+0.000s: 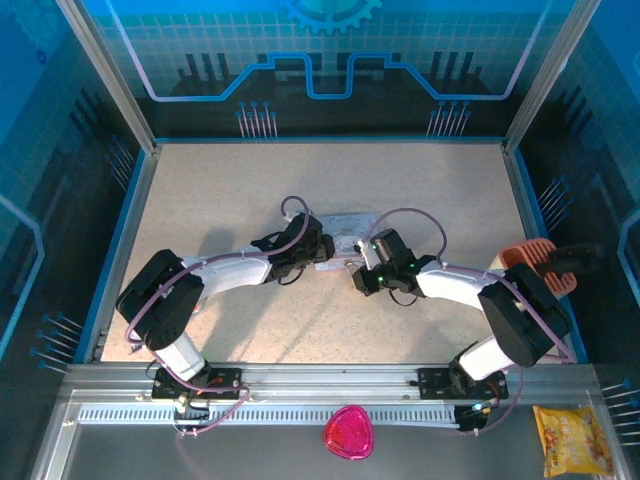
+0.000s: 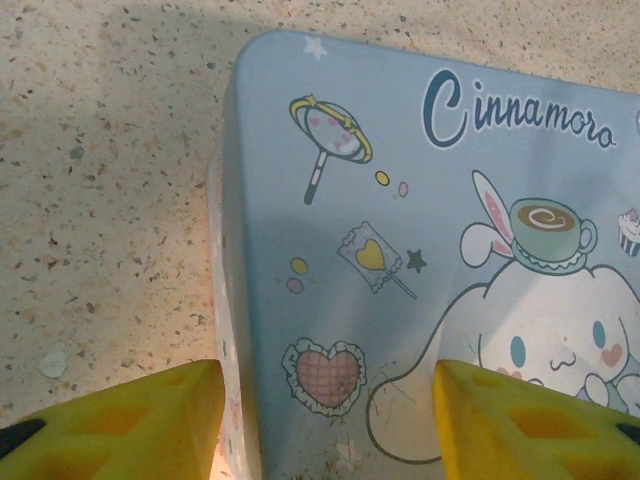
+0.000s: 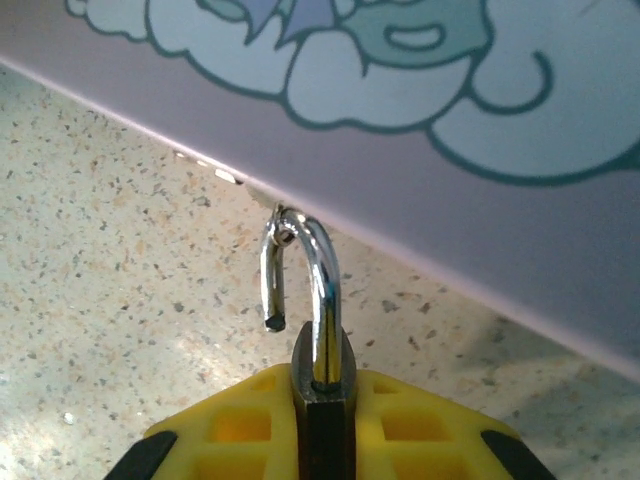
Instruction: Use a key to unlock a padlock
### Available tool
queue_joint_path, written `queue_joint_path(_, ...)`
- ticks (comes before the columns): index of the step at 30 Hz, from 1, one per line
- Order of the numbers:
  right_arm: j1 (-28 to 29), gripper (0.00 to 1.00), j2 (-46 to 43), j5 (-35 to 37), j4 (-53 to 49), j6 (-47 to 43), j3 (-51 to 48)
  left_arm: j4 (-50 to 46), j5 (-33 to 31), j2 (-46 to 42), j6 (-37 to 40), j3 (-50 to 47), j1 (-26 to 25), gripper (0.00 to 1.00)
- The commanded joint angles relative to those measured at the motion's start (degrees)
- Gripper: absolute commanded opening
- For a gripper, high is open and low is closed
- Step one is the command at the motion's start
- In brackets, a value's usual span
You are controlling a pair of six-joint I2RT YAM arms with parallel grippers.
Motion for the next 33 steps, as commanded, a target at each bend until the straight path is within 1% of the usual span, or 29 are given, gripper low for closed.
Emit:
queue_joint_path(1,2.6,0.13,-2.5,1.5,5.9,8.7,-1.8,-10.2,-4.7,1.9,-2.3,-4.2,-1.3,0.57)
queue_joint_path(4,2.9,0.07,-2.5,4.0,14.0,17.3,-5.2,-8.1,-4.5,1.4,-4.9,-5.7,-2.3,0.57)
queue_joint_path(6,2.9,0.07,-2.4,5.1,20.2,21.4,-7.7,-7.6,-5.0,1.0,-6.2,-6.3,-3.3,0.57)
queue_joint_path(9,2.5,0.07,-1.4,2.5,24.7,23.4,-7.1,-6.3,-7.4,0.6,-7.8,-7.4,-5.0,0.57)
queue_joint_path(13,1.6,0.02,0.6,3.8,28.1,27.6,-7.4,-4.7,-9.1,1.3,-9.9,-8.3,-6.9,0.57)
queue_joint_path(16,0.2,0.01,2.4,3.9,36.6,32.5,-11.0,-4.6,-9.6,2.0,-10.8,-8.1,-8.2,0.57)
queue_joint_path(19,-0.7,0.0,4.2,4.2,45.4,35.2,-13.8,-4.1,-10.2,2.7,-11.7,-8.6,-9.0,0.57)
queue_joint_path(26,-0.9,0.0,6.3,7.1,45.1,35.5,-12.6,-3.8,-10.2,3.0,-12.4,-8.8,-9.3,0.57)
queue_joint_path(29,-1.0,0.0,6.5,8.9,47.1,37.4,-13.3,-3.8,-10.3,2.5,-12.6,-8.9,-9.4,0.57)
queue_joint_path(31,-1.0,0.0,7.1,9.6,52.8,40.4,-15.0,-4.1,-10.8,2.2,-12.7,-8.9,-9.7,0.57)
queue_joint_path(33,-1.0,0.0,8.9,8.0,60.0,43.1,-15.9,-4.1,-11.5,1.8,-12.9,-9.1,-9.8,0.57)
